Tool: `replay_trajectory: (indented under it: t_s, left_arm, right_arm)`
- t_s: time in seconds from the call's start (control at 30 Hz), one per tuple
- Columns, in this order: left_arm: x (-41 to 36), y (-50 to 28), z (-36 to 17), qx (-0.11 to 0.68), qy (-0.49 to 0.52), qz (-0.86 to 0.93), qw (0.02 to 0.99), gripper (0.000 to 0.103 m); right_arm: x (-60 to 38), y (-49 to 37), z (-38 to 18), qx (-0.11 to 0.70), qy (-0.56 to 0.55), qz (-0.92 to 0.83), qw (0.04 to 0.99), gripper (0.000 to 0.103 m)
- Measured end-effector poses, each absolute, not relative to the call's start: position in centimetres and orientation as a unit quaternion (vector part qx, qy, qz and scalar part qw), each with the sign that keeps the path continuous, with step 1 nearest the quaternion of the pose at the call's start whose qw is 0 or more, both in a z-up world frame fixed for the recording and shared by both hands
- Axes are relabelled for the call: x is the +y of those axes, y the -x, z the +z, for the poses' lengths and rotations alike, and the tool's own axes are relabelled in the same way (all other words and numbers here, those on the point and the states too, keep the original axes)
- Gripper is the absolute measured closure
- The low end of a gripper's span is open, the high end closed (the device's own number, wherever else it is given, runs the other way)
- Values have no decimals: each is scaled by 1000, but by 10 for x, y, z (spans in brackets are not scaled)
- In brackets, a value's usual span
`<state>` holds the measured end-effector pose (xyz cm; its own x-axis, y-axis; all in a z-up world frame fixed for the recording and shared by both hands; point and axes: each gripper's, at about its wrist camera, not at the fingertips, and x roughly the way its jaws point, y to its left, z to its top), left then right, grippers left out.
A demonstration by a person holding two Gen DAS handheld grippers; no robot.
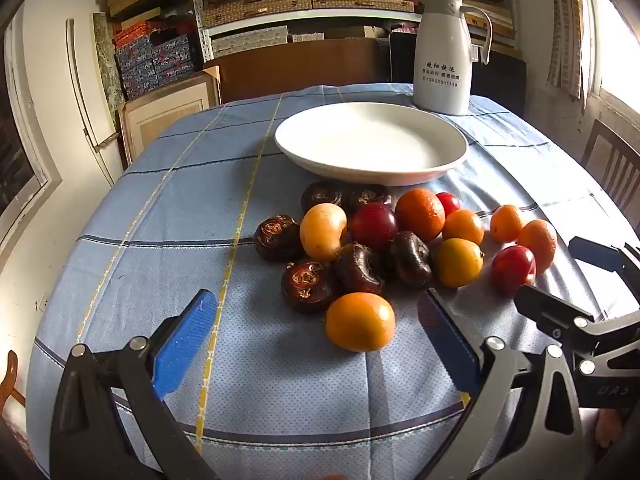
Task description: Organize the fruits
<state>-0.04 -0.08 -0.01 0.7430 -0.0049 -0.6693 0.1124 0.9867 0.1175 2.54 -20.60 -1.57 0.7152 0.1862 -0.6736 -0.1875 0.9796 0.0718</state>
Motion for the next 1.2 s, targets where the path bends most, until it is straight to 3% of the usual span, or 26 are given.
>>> replay_trajectory:
  t_s: [1.2]
  left_arm:
    - [0, -6, -5, 364, -69, -38, 928, 4]
  right_arm:
    - [-207, -26, -15, 366, -6, 104, 925, 4]
